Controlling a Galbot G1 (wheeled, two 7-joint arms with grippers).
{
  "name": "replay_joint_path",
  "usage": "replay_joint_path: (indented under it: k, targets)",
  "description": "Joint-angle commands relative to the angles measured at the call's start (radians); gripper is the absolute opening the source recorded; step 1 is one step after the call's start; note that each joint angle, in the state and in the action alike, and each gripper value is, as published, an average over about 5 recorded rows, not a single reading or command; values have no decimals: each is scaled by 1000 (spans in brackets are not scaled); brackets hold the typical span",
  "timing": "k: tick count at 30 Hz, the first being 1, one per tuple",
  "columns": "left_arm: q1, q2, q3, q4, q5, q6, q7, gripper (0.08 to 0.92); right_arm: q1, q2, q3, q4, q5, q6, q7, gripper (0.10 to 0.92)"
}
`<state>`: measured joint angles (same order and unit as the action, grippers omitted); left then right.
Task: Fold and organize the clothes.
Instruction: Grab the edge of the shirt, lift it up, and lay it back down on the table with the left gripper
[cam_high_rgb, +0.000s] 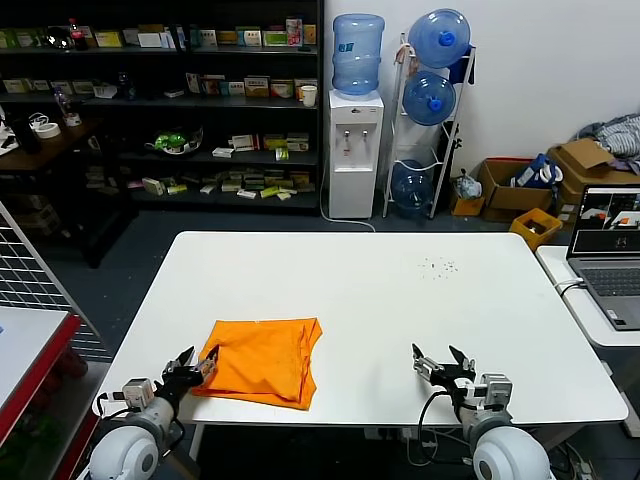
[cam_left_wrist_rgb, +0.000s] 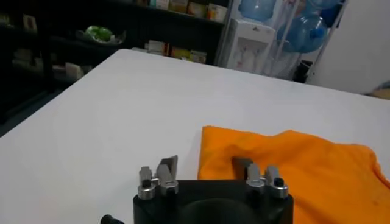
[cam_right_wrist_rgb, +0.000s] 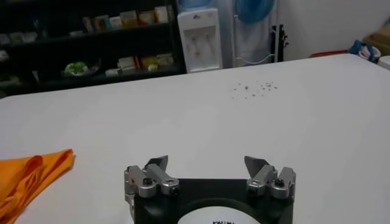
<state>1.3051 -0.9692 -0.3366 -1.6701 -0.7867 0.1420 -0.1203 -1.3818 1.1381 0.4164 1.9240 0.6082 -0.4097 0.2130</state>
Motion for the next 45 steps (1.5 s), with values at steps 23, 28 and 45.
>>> replay_joint_path:
  k: [23, 28, 45]
  targets:
    - [40, -11, -29, -314, 5, 109, -158, 100, -5, -2, 14, 0, 3, 7, -1, 823]
    - [79, 11, -51, -439, 89, 131, -207, 100, -2, -1, 13, -4, 2, 10, -2, 823]
    - [90, 254, -222, -263, 112, 77, -193, 100, -8, -4, 23, 4, 5, 24, -7, 823]
